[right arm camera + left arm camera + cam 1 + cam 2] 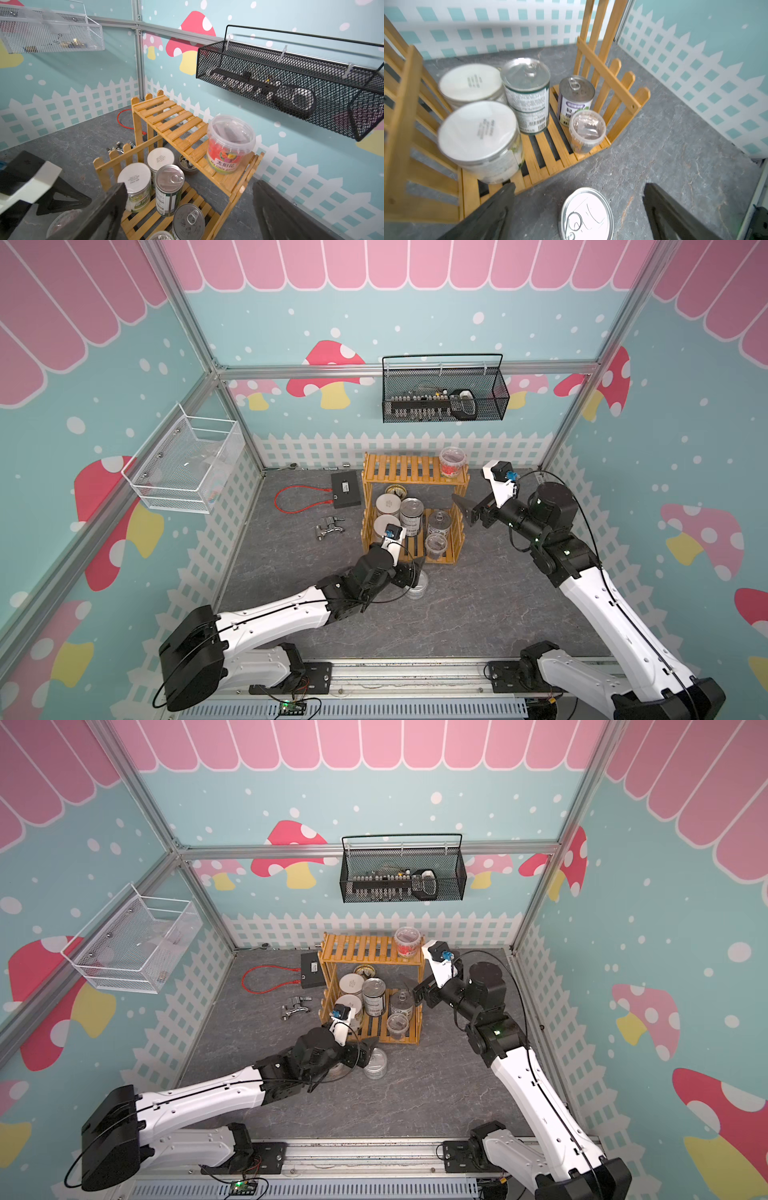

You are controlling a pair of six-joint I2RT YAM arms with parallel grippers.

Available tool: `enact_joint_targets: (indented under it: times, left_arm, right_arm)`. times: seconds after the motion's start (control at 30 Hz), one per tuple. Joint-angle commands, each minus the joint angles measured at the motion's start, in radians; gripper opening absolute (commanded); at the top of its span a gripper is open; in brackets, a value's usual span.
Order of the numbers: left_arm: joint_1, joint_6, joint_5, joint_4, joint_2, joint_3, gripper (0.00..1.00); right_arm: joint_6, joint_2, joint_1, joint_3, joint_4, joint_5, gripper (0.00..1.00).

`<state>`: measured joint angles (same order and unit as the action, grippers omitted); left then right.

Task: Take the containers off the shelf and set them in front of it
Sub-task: 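Place the container at the center of the board, then pick up a container from the shelf.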

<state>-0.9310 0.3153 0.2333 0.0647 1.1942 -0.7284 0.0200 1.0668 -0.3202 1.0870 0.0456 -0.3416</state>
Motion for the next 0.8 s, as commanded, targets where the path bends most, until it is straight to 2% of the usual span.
enact_joint_targets:
  times: [0.0,0.2,0.3,0.77]
  left_arm:
    - [0.072,-0.075,-0.184,-0.016,-0.061,-0.032,0.99]
    - [0.203,-0.09,-0.35,-0.001,-0.131,-0.043,0.99]
    - [0.247,-0.082,-0.406,0.008,-0.145,-0.042,0.99]
    - [0.287,-0.069,-0.449,0.033,-0.154,-0.022,0.99]
  right_arm:
    - [-0.016,0.067,0.003,0.069,-0.024,0.05,0.99]
    - [0.001,0.22,0.006,0.194,-0.033,0.095,0.99]
    - [-0.021,0.294,0.023,0.24,-0.046,0.07,0.99]
    - [-0.057,0.419,0.053,0.312,-0.048,0.017,0.98]
